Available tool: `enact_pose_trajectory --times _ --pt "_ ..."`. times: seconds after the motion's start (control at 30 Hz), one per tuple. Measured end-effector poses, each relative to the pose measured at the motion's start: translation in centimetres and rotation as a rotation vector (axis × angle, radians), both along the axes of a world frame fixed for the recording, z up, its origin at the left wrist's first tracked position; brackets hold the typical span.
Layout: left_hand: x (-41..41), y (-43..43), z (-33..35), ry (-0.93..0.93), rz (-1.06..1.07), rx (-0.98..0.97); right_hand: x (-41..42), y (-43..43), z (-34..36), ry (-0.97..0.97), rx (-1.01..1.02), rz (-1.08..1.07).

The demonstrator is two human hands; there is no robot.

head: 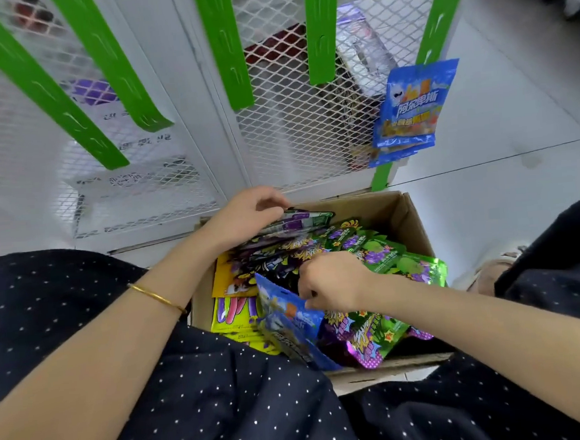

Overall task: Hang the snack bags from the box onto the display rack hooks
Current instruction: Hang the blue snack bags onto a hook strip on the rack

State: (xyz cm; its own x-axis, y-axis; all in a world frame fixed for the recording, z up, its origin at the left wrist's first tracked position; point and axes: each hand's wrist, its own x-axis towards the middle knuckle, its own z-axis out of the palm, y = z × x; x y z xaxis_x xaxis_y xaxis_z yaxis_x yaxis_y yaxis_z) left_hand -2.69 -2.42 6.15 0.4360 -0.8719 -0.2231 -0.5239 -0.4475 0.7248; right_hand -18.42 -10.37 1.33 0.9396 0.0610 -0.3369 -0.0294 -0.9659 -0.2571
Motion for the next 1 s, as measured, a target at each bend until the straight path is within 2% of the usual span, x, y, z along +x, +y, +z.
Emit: enact_pose_trajectory --times 0.07,0.13,0.2,0.27,0.43,0.53,0.63,0.8,1.0 --pt "0.0 0.2 0.4 0.004 -0.018 0.023 0.5 -0.6 0.6 0.017 0.152 -0.072" --pt "-0.3 0.3 1.1 0.106 -0.038 0.055 1.2 -1.8 2.2 0.001 0.364 -0.194" --pt "-0.6 0.2 1.6 0.269 -0.027 0.069 1.2 -3.7 4.4 0.0 0.731 -0.417" --pt "-0.6 -0.3 2.0 0.31 0.007 0.042 0.8 -5.7 5.9 0.001 0.995 -0.595" --pt "-0.4 -5.2 3.7 0.192 0.083 -0.153 0.4 -10.4 7.1 -0.285 1.184 -0.886" --pt "-0.9 -9.6 5.6 0.138 0.076 -0.239 0.4 -13.1 8.0 -0.471 1.229 -0.958" --pt "-1.7 -14.6 7.1 0.113 0.041 -0.272 0.1 -16.7 8.7 -0.617 1.158 -1.065" --pt "-2.7 -23.0 7.8 0.041 0.041 -0.317 -0.8 -23.1 9.6 -0.758 1.011 -1.163" --pt "-2.8 -29.6 6.7 0.019 0.138 -0.412 -0.5 -28.9 10.3 -0.85 0.865 -1.123"
